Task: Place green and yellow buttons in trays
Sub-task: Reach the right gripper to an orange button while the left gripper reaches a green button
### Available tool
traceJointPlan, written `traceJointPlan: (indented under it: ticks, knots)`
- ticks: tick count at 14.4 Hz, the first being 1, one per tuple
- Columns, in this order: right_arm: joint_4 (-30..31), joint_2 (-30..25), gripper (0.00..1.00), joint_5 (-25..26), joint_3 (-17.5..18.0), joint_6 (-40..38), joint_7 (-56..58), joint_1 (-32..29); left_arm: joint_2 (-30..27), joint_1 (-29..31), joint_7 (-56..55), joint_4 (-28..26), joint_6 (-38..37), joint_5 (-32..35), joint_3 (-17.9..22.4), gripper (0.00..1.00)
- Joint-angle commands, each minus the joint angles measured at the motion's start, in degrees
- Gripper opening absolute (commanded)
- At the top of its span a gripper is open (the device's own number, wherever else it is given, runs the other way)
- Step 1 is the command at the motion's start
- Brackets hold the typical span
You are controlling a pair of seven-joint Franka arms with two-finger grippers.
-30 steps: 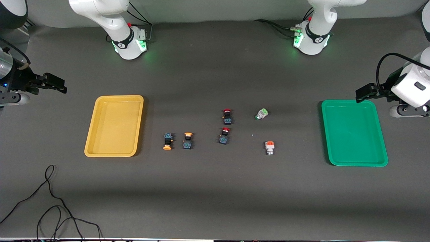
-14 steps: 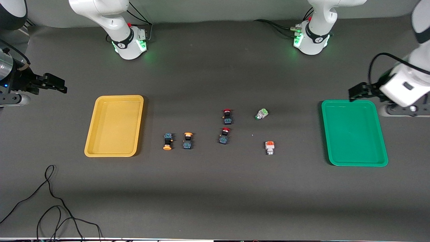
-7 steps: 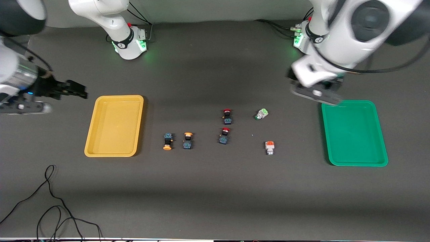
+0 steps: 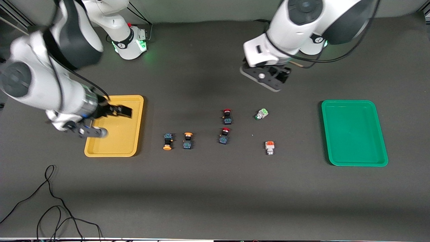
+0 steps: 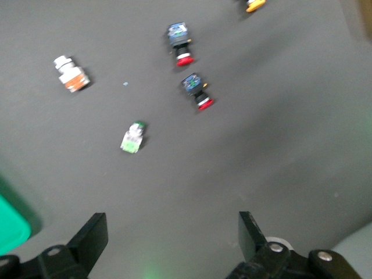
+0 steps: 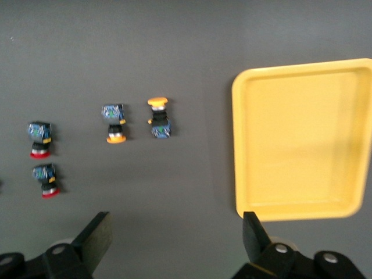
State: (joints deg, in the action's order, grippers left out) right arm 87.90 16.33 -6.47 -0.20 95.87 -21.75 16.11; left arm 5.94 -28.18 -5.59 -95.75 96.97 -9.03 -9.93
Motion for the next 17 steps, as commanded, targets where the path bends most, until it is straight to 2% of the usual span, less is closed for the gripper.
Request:
traceJointPlan:
  ticks: [1, 3, 5, 7, 9, 14, 17]
  knots:
    - [3.74, 3.09, 1.0, -0.29, -0.5, 8.06, -2.6, 2.35, -0.66, -2.22, 1.36, -8.38, 8.73, 0.06, 0.97, 1.0]
    - [9.63, 4.5, 1.0, -0.29, -0.5, 17.64, -2.6, 2.7, -0.4, -3.28, 4.0, -12.43, 12.88, 4.43, 0.97, 1.0]
    - [12.9, 7.21, 1.0, -0.29, -0.5, 24.94, -2.51, 3.49, 0.56, -3.11, 4.27, -14.2, 14.03, 6.21, 1.05, 1.0]
    - [13.96, 11.25, 1.0, -0.29, -0.59, 30.76, -2.6, 4.89, 1.27, -2.93, 4.36, -16.56, 16.57, 10.59, 1.05, 1.0]
    - [13.97, 15.56, 1.0, -0.29, -0.85, 36.73, -2.95, 5.95, 1.27, -2.67, 4.36, -19.29, 19.12, 10.78, 1.23, 1.0]
    - [13.97, 21.99, 1.0, -0.29, -0.85, 45.27, -3.39, 6.22, 2.05, -2.23, 4.27, -32.9, 41.06, 10.87, 1.41, 1.0]
    - [13.97, 23.75, 0.98, -0.29, -0.85, 47.13, -3.39, 6.3, 4.52, -2.23, 4.36, -35.56, 48.83, 10.87, 1.41, 1.0]
